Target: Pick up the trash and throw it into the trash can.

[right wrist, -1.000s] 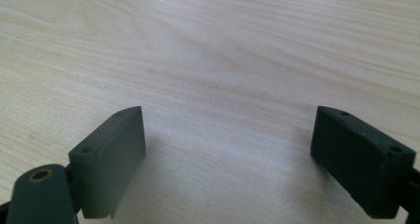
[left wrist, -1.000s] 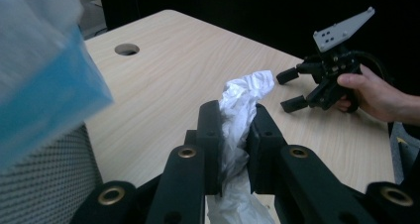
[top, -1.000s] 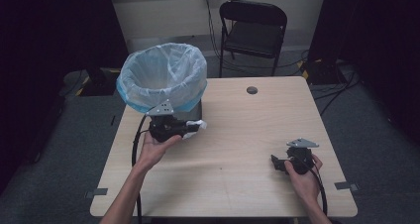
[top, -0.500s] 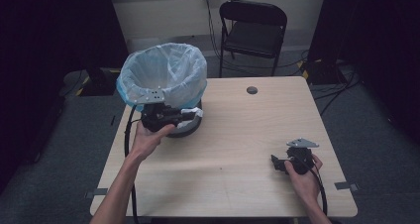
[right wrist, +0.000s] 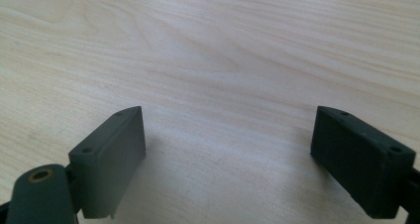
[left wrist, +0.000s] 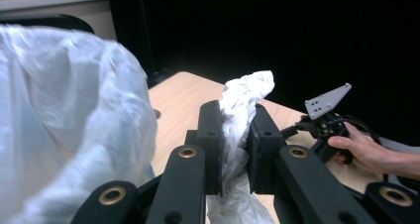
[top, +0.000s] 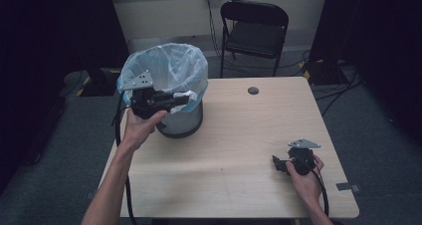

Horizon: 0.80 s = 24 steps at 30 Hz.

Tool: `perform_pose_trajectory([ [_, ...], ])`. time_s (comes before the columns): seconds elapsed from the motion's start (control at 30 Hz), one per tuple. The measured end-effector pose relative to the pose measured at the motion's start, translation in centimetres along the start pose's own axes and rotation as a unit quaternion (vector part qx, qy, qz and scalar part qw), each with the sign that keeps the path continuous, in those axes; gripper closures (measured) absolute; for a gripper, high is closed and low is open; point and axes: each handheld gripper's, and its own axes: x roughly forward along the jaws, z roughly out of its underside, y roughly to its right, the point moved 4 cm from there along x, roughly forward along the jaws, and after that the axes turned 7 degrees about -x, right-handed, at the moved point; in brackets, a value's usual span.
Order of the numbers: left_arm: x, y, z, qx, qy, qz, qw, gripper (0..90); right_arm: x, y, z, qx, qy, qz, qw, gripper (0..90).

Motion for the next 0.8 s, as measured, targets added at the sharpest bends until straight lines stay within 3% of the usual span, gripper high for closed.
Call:
perform_pose_trajectory([
  [0.17, -0.6, -0.7, -1.2, -0.003, 0.009, -0.005, 0.9999, 79.5, 0.0, 0.0, 0.0, 0.000, 0.000, 0.000, 1.0000, 12.9],
  [0.27, -1.3, -2.0, -2.3, -0.011, 0.018, -0.013, 0.9997, 79.5, 0.0, 0.0, 0.0, 0.000, 0.000, 0.000, 1.0000, 12.9],
  [0.67, -2.2, -5.0, -4.2, -0.023, 0.026, -0.037, 0.9987, 79.6, 0.0, 0.0, 0.0, 0.000, 0.000, 0.000, 1.0000, 12.9],
  [0.8, -2.3, -6.8, -4.7, -0.030, 0.019, -0.058, 0.9977, 79.6, 0.0, 0.0, 0.0, 0.000, 0.000, 0.000, 1.0000, 12.9],
])
